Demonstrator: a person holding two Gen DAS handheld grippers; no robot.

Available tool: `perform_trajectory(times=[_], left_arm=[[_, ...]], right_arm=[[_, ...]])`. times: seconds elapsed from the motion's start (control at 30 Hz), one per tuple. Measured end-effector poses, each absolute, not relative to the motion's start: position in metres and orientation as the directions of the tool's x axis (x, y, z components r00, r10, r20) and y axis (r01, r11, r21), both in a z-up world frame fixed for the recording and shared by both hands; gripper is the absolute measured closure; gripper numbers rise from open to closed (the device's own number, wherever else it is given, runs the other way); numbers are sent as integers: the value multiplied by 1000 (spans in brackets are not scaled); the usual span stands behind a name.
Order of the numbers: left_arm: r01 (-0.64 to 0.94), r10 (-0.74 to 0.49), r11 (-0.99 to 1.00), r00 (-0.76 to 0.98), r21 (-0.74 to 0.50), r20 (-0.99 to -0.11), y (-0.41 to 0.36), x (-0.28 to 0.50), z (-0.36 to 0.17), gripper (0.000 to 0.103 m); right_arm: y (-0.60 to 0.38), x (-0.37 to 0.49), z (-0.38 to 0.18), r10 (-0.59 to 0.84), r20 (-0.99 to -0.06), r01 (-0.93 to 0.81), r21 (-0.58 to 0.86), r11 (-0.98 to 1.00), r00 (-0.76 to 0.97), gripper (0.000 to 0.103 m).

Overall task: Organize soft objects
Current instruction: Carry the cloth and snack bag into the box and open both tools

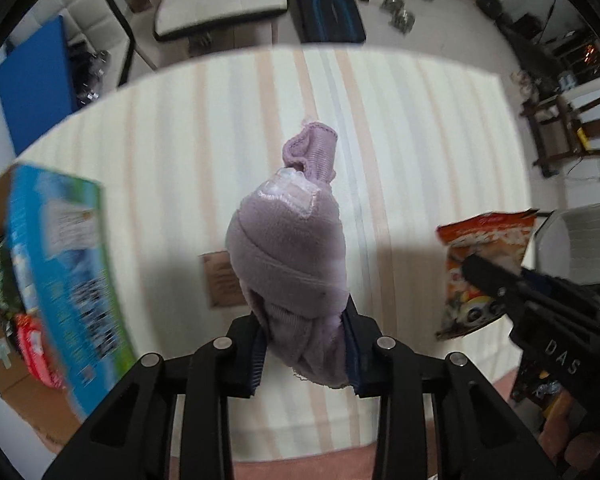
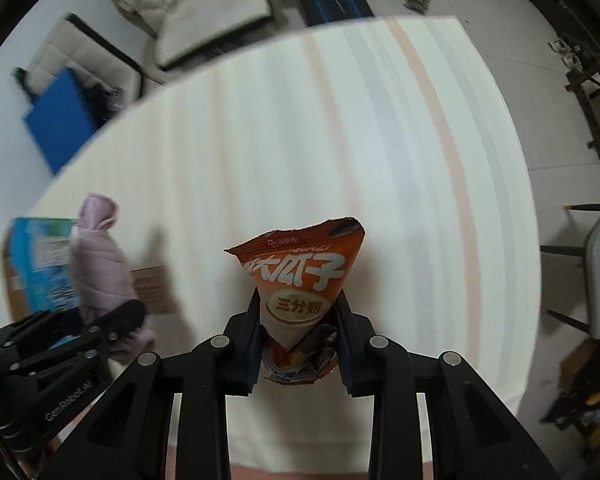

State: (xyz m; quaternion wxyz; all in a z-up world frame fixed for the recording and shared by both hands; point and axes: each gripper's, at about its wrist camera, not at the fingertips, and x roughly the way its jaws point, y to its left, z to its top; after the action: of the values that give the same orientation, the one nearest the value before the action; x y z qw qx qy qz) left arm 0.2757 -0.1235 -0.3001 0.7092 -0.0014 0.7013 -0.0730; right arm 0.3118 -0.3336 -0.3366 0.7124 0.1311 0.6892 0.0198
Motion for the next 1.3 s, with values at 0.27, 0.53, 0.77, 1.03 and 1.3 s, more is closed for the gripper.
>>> perform_trajectory(times=[0.27, 0.53, 0.77, 1.03, 1.3], left_arm=[[85, -125, 990, 145, -113, -982, -18, 240, -200, 74], [-33, -105, 993, 143, -111, -984, 97, 230, -195, 74], [-127, -171, 976, 41, -175, -984, 165, 226, -244, 74], [-152, -234, 963, -47, -224, -971, 184, 238, -296, 74], [-145, -208, 970, -67, -197, -976, 183, 243, -303, 54]], right_arm=[[-223, 261, -247, 343, -925, 32, 352, 935, 164, 70], [-77, 227, -206, 418, -894, -71, 412, 909, 161, 70], [8, 214, -247, 392, -916, -66, 387, 920, 83, 70], [30, 225, -304, 311, -950, -39, 309, 950, 37, 70], [32, 237, -318, 267, -963, -38, 266, 963, 28, 49]])
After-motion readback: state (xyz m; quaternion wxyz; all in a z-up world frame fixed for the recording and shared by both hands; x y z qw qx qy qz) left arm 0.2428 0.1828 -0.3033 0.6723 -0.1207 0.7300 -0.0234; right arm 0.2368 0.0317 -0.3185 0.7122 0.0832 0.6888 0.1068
